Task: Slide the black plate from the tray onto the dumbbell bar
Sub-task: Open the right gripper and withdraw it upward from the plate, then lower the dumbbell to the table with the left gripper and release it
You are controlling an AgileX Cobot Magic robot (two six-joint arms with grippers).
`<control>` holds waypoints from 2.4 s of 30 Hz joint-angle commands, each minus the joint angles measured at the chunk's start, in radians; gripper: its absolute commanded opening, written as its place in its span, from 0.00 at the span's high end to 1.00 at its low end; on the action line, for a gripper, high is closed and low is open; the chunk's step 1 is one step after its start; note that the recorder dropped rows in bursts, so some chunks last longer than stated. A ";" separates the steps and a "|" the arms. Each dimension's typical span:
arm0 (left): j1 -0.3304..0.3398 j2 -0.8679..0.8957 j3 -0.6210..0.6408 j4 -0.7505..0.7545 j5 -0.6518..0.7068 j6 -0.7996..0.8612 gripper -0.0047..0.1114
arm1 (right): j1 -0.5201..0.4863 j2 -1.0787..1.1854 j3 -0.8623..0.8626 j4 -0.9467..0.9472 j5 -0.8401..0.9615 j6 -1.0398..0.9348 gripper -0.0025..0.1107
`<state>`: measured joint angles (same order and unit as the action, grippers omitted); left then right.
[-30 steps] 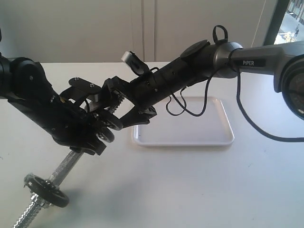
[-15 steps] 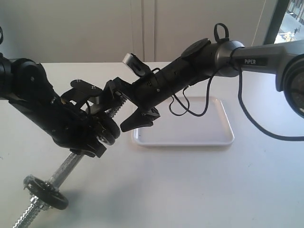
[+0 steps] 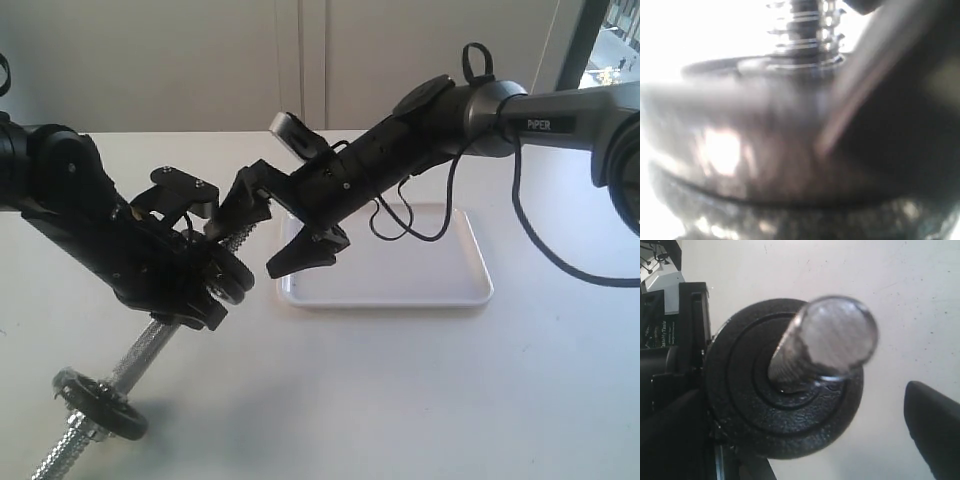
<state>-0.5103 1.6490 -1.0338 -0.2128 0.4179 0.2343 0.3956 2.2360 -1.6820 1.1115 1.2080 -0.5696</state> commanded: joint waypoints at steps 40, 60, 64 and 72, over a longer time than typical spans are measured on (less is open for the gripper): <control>0.027 0.120 -0.036 -0.037 -0.332 -0.097 0.52 | -0.188 -0.311 -0.004 -0.038 0.013 -0.029 0.06; 0.070 -0.037 -0.038 0.022 -0.097 -0.101 0.37 | -0.188 -0.411 -0.004 -0.049 0.013 -0.027 0.06; 0.090 -0.133 -0.038 0.038 -0.018 -0.109 0.42 | -0.188 -0.446 -0.003 -0.059 0.013 -0.027 0.06; 0.091 -0.367 -0.036 0.131 0.115 -0.218 0.80 | -0.188 -0.584 0.066 -0.115 0.013 -0.090 0.06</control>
<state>-0.4206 1.3606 -1.0699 -0.1199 0.4791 0.0723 0.2152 1.7102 -1.6506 1.0003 1.2156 -0.6146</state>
